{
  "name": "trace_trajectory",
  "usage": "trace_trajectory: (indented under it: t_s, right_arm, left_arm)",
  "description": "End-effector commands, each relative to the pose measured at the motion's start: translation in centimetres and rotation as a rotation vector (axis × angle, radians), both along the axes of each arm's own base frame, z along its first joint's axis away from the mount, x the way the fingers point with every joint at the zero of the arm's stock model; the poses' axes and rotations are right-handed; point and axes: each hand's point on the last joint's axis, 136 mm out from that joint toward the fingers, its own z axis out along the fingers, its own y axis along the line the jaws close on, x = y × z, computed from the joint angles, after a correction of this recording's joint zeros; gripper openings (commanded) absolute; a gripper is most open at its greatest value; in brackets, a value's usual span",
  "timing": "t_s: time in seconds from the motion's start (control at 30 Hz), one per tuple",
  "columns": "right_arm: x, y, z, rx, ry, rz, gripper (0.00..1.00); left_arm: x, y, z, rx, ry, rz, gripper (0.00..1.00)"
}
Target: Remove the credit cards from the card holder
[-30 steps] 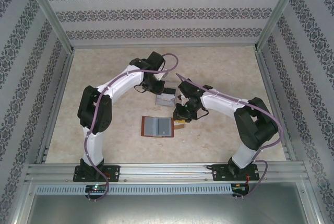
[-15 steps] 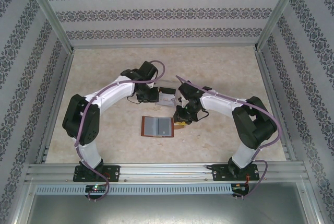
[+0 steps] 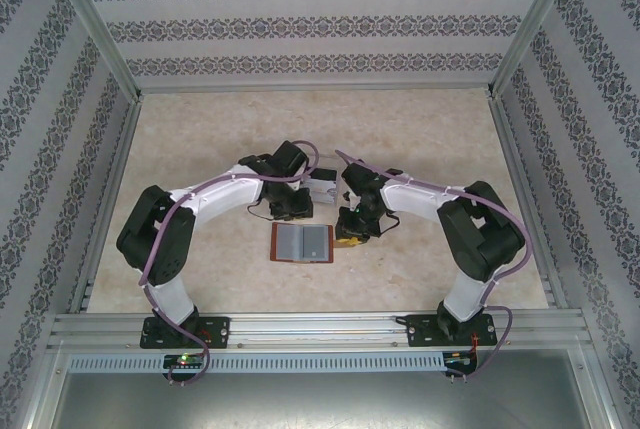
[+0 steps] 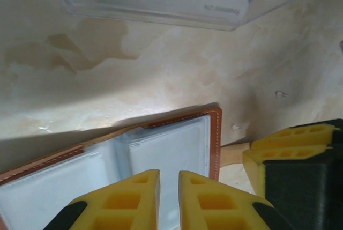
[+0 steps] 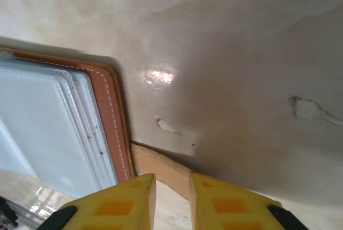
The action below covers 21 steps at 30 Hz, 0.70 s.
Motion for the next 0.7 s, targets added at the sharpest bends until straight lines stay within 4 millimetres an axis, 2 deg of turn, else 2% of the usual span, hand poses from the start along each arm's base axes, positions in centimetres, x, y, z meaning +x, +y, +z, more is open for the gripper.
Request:
trace_trajectory:
  t_s: [0.0,0.37,0.67]
  right_arm:
    - [-0.6,-0.7,-1.3,-0.054,0.014,0.027,0.25]
    - [-1.0,-1.0,-1.9,-0.063,0.031,0.031,0.24]
    - [-0.8,-0.8,-1.7,-0.063,0.027,0.034,0.24]
  left_arm:
    - [-0.2,-1.6,0.8,-0.080,0.004,0.009,0.16]
    - [-1.6,-4.8,0.3,-0.241,0.103,0.004,0.16]
    - [-3.8,-5.3,-1.4,-0.280,0.222,-0.029,0.16]
